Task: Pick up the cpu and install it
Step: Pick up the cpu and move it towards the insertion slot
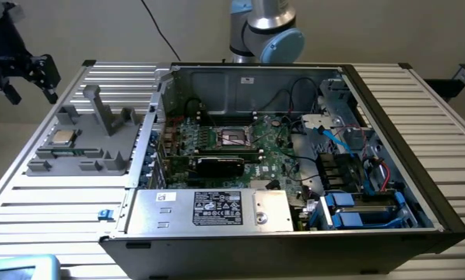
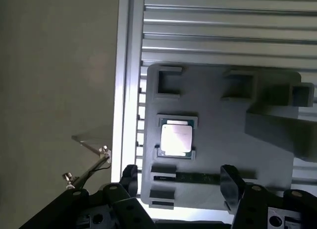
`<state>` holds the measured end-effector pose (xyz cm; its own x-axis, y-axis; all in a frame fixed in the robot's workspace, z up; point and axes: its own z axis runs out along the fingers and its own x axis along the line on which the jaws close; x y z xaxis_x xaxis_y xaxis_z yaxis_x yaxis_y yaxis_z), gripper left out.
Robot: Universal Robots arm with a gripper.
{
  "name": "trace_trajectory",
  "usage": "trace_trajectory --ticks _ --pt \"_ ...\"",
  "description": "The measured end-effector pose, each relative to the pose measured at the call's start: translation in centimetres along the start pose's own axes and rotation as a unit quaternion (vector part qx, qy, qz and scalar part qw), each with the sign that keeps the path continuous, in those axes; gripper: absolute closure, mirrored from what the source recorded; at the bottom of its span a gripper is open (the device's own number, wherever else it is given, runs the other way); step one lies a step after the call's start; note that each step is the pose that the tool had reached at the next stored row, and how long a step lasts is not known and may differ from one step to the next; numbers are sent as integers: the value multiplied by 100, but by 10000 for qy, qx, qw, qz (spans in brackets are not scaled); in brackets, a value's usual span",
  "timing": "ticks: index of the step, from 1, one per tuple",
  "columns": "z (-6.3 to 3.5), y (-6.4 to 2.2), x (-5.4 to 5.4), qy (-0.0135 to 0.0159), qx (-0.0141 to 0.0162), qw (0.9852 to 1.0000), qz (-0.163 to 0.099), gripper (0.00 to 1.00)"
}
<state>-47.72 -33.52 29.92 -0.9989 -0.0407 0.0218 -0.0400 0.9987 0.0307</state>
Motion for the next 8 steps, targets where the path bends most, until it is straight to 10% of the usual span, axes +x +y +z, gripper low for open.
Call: trace_trajectory --ticks 8 --pt "144 -21 -30 -7 -19 10000 60 23"
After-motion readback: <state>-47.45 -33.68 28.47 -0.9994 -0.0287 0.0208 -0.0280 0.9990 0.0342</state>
